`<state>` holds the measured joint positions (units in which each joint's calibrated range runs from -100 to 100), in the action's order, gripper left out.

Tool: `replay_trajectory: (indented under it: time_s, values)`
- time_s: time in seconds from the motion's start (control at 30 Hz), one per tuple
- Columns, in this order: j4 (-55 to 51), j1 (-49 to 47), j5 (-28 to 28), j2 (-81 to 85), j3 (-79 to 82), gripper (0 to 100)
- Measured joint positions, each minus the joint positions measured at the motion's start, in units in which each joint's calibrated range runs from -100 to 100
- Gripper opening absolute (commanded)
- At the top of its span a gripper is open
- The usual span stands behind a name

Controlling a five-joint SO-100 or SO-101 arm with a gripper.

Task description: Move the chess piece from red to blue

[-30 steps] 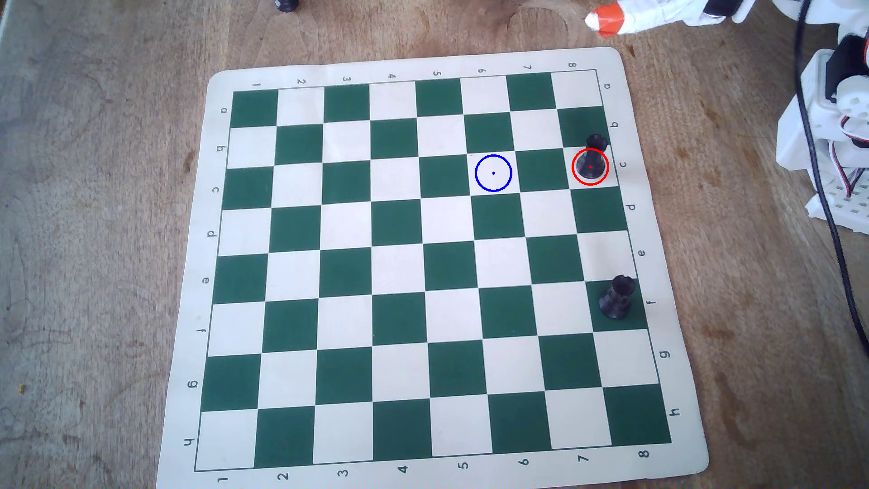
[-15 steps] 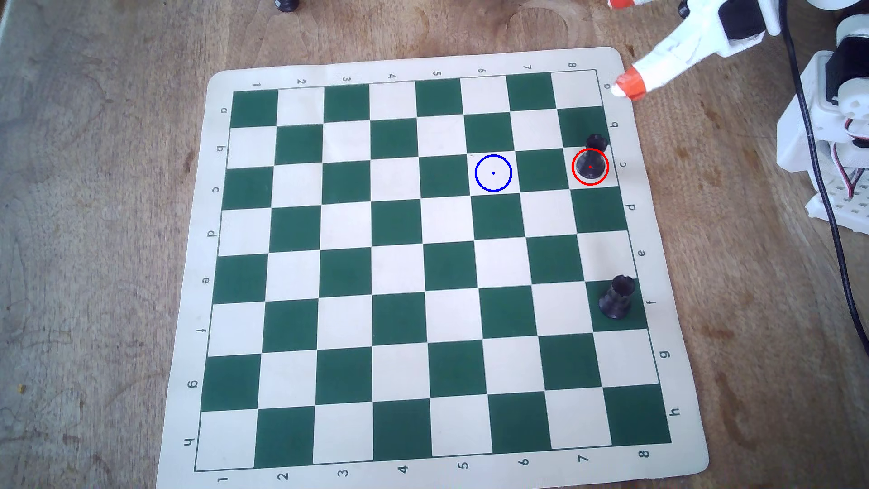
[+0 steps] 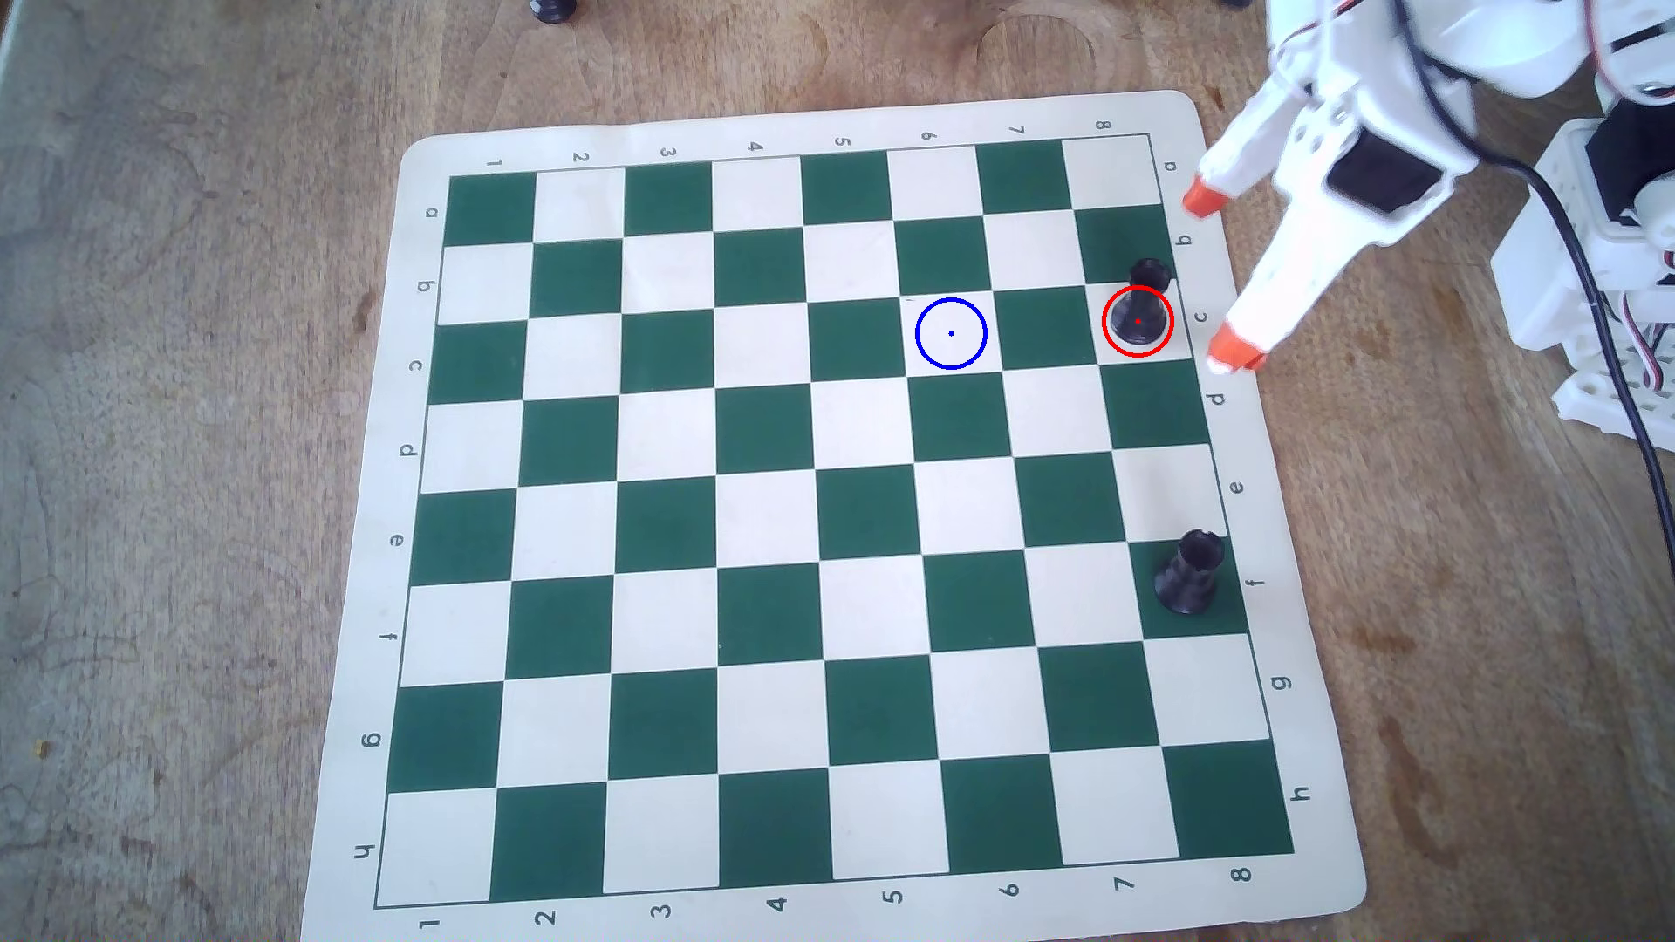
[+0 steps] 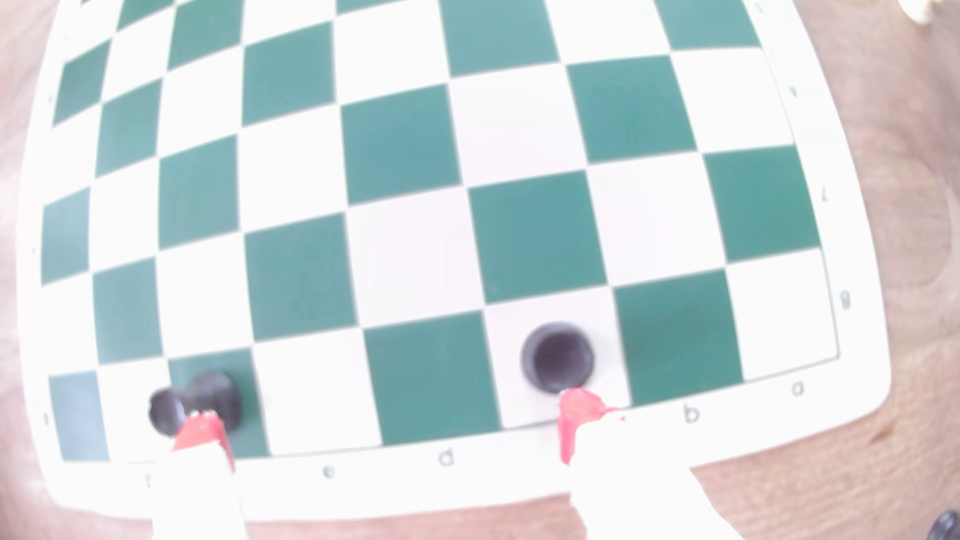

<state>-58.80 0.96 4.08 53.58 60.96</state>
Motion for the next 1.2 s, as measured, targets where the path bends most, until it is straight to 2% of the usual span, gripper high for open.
replay_trajectory:
  time_s: [0.2,0.57,0.87,0.97,1.2]
  values:
    - [4.4,1.3,0.0,-7.8,-0.7,33]
    - [4.7,5.8,-1.0,-8.0,-0.2,30]
    - [-4.7,3.3,-1.3,-5.9,2.7,29]
    - [-2.2,2.9,-1.2,-4.3,7.3,30]
    - [13.8,6.2,-1.2,-3.9,16.6,30]
